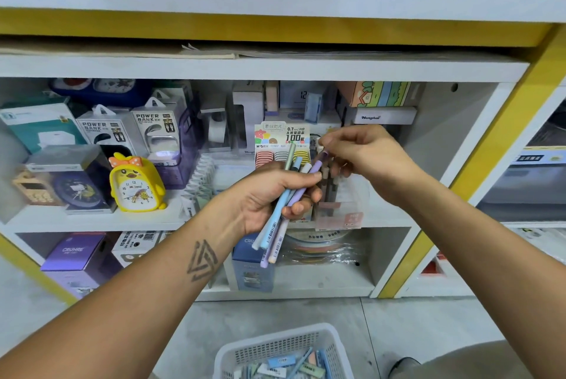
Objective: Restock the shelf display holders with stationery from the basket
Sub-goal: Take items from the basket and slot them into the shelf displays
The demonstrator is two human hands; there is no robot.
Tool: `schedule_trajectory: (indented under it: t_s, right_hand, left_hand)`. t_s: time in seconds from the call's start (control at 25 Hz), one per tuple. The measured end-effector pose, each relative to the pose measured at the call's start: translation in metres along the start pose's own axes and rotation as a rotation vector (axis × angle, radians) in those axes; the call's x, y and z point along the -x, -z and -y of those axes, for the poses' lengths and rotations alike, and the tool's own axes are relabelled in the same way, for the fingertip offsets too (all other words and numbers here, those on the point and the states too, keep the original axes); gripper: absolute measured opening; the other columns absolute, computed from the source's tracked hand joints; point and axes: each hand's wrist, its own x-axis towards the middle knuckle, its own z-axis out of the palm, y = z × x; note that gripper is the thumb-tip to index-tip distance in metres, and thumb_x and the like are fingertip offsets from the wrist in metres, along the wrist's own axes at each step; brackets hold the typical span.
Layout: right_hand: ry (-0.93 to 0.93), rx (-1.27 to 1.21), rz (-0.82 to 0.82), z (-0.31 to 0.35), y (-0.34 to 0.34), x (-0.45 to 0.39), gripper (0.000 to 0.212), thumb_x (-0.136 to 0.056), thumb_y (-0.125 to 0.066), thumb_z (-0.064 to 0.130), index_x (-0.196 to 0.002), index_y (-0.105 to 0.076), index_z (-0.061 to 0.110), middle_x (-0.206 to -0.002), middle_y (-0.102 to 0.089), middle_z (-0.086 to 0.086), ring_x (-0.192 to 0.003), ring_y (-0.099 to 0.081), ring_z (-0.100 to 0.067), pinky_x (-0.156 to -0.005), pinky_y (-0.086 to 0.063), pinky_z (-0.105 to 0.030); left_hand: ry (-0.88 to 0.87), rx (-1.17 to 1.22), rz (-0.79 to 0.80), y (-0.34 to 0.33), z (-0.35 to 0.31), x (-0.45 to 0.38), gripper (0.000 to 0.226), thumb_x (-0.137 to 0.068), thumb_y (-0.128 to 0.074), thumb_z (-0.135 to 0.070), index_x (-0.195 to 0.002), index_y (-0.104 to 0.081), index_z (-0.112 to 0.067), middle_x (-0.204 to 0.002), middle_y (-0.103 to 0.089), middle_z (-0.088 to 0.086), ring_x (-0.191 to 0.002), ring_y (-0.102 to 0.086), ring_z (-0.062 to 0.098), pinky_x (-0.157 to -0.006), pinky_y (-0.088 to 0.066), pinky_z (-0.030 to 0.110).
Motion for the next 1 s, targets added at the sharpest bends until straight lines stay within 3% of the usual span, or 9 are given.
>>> schedule_trajectory:
  t_s: [0.08,0.16,0.24,0.32,0.44,0.52,0.8,1.0]
  right_hand:
    - [-0.04,-0.141,-0.005,0.0,0.004,0.001,0.011,-0.093,-0.065,0.003,-0.1,-0.07,-0.004,-0.08,-0.071,-0.022,-0.06,-0.062,-0.018,-0.06,-0.05,-0.029]
    - [-0.053,-0.232,-0.165,0.0,0.017,-0.004,0.012,-0.095,-0.061,-0.002,-0.102,-0.069,-0.004,-0.077,-0.07,-0.016,-0.059,-0.06,-0.016,-0.06,-0.052,-0.026]
    - [-0.022,-0.125,-0.378,-0.001,0.035,-0.011,0.014,-0.098,-0.055,-0.001,-0.107,-0.065,-0.001,-0.079,-0.066,-0.017,-0.06,-0.058,-0.017,-0.058,-0.05,-0.027]
    - [0.052,0.12,-0.454,-0.006,0.045,-0.014,0.009,-0.098,-0.057,0.004,-0.107,-0.059,0.006,-0.086,-0.064,-0.025,-0.068,-0.062,-0.023,-0.061,-0.054,-0.031]
    - [0.204,0.449,-0.352,-0.019,0.041,-0.009,0.007,-0.097,-0.061,0.013,-0.103,-0.057,0.015,-0.091,-0.068,-0.012,-0.081,-0.069,-0.025,-0.074,-0.06,-0.043]
    - [0.287,0.576,-0.272,-0.028,0.036,-0.007,0.004,-0.098,-0.059,0.016,-0.1,-0.056,0.017,-0.088,-0.069,-0.006,-0.082,-0.067,-0.025,-0.074,-0.058,-0.047]
    - [0.299,0.713,-0.18,-0.042,0.032,-0.016,0.006,-0.099,-0.057,0.016,-0.098,-0.052,0.019,-0.085,-0.066,-0.009,-0.08,-0.066,-0.029,-0.07,-0.058,-0.05]
    - [0.304,0.669,-0.196,-0.043,0.031,-0.018,0.015,-0.099,-0.056,0.012,-0.098,-0.045,0.023,-0.086,-0.065,-0.005,-0.081,-0.068,-0.027,-0.069,-0.059,-0.051]
  left_hand:
    - [0.019,0.015,-0.006,-0.004,0.001,-0.003,0.008,-0.095,-0.06,-0.014,-0.096,-0.059,-0.006,-0.074,-0.059,0.014,-0.04,-0.049,0.011,-0.034,-0.034,0.015]
    - [0.045,0.049,-0.04,-0.007,0.002,-0.006,0.013,-0.094,-0.061,-0.018,-0.095,-0.059,-0.004,-0.074,-0.061,0.016,-0.04,-0.05,0.012,-0.035,-0.037,0.016]
    - [0.068,0.039,-0.092,-0.008,0.005,-0.01,0.013,-0.093,-0.061,-0.017,-0.091,-0.06,-0.004,-0.07,-0.061,0.016,-0.039,-0.049,0.013,-0.034,-0.036,0.016]
    - [0.075,0.008,-0.154,-0.008,0.007,-0.014,0.011,-0.094,-0.061,-0.012,-0.086,-0.057,-0.005,-0.066,-0.058,0.014,-0.036,-0.045,0.012,-0.032,-0.032,0.017]
    - [0.062,-0.005,-0.194,-0.008,0.008,-0.019,0.016,-0.092,-0.061,-0.007,-0.078,-0.053,-0.007,-0.064,-0.053,0.012,-0.035,-0.04,0.011,-0.032,-0.027,0.017]
    - [0.057,0.02,-0.191,-0.009,0.009,-0.021,0.016,-0.09,-0.058,-0.004,-0.076,-0.052,-0.007,-0.063,-0.054,0.012,-0.036,-0.039,0.012,-0.032,-0.026,0.016]
    - [0.059,0.029,-0.171,-0.009,0.012,-0.025,0.012,-0.091,-0.054,0.0,-0.082,-0.05,-0.007,-0.063,-0.054,0.012,-0.037,-0.04,0.012,-0.033,-0.025,0.016]
    - [0.062,0.003,-0.167,-0.009,0.013,-0.026,0.013,-0.091,-0.053,0.001,-0.08,-0.052,-0.004,-0.062,-0.054,0.012,-0.037,-0.039,0.012,-0.033,-0.026,0.017]
